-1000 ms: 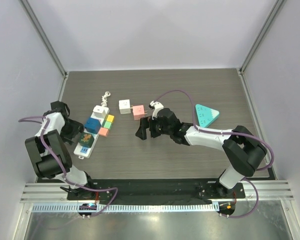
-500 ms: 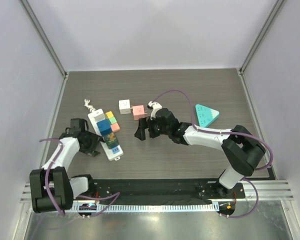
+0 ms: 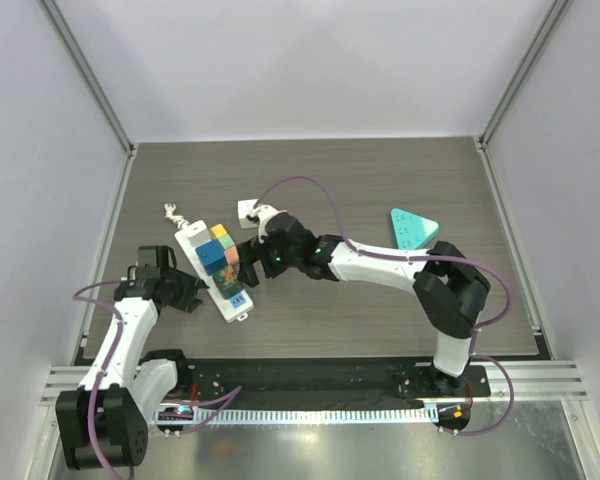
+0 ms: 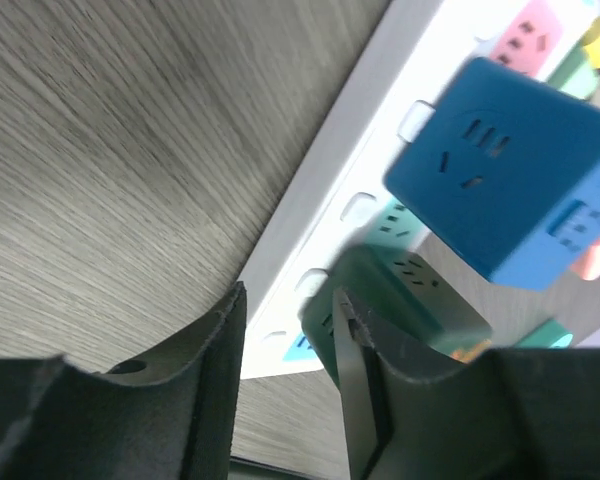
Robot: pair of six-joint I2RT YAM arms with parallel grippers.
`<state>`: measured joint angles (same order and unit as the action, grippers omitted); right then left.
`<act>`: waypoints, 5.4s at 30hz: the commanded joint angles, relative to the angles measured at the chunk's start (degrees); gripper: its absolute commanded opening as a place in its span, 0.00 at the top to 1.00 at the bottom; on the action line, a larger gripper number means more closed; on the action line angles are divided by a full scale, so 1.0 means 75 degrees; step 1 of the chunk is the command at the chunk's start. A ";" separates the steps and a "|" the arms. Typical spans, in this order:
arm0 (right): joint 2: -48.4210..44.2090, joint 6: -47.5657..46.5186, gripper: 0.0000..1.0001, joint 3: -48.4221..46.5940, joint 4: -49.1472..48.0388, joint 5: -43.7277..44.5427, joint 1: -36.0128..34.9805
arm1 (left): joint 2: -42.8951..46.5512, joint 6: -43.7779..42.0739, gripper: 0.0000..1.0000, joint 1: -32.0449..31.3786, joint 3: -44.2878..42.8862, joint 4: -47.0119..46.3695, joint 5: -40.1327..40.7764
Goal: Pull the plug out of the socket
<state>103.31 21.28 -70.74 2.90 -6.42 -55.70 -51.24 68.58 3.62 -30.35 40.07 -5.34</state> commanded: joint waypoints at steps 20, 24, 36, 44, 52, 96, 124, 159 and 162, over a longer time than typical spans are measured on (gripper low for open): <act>0.2128 -0.0294 0.13 -0.2755 0.0868 0.2214 -0.1245 | -0.1546 -0.0460 0.65 -0.0014 0.0484 -0.1605 -0.0764; 0.2350 -0.0271 0.15 -0.2919 0.0891 0.2519 -0.1385 | -0.1547 -0.0436 0.67 -0.0014 0.0484 -0.1441 -0.0601; 0.2551 -0.0130 0.99 -0.3459 0.1185 0.3457 -0.1503 | -0.1921 -0.0472 0.85 -0.0014 0.0671 -0.1125 -0.0050; 0.1976 0.1076 0.99 -0.3810 0.1114 0.1887 -0.1151 | -0.2191 -0.0542 0.89 -0.0095 0.0765 -0.1148 0.0138; 0.1813 0.0729 0.99 -0.3822 0.1313 0.2995 -0.1488 | -0.1980 -0.0565 0.89 -0.0154 0.0683 -0.1007 0.0290; 0.0407 0.0608 0.99 -0.2195 0.0681 0.2378 -0.0964 | 0.0223 -0.1046 0.84 -0.0154 -0.0792 0.0386 -0.0542; 0.0486 0.1147 0.76 0.0655 -0.1265 -0.3726 0.4661 | -0.0667 -0.1432 0.76 0.0935 -0.0758 -0.0562 -0.1314; 0.0731 -0.1232 0.00 -0.3153 0.2391 0.1642 0.0398 | -0.2447 -0.1948 0.75 0.1650 -0.1004 -0.1476 -0.1806; 0.1002 -0.1115 0.00 -0.3481 0.2403 0.1255 0.0081 | -0.2857 -0.2135 0.74 0.1767 -0.1145 -0.1581 -0.2028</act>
<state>108.95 13.15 -93.23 21.30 4.05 -54.30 -70.61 54.94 15.92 -36.67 31.35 -17.50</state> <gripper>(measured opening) 0.995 0.253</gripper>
